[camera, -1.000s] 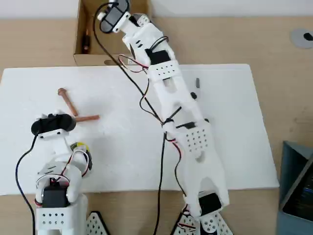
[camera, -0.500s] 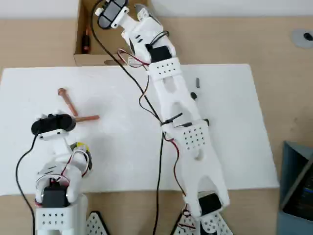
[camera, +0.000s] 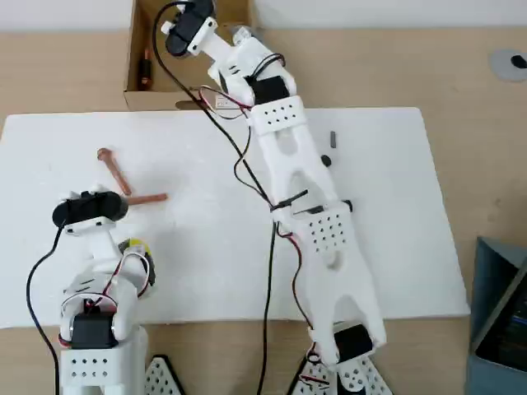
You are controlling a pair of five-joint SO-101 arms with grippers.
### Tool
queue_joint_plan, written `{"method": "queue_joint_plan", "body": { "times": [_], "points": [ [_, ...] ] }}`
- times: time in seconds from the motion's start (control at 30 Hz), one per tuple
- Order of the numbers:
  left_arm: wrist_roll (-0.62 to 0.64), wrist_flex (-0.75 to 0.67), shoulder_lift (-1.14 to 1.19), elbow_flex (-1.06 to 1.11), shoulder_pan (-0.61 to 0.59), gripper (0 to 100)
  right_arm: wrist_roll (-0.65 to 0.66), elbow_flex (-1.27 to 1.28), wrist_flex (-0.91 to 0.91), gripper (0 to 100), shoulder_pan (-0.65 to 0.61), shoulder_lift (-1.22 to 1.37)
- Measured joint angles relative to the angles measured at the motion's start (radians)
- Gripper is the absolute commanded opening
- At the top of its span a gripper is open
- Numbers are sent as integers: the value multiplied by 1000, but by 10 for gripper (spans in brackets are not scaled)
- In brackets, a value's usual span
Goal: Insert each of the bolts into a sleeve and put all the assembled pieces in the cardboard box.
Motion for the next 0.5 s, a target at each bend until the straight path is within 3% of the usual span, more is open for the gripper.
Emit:
{"method": "queue_joint_plan", "body": {
  "times": [0.5],
  "points": [
    [0, 0, 0, 0, -28, 3, 0, 0, 330, 157, -2, -318]
  ]
}}
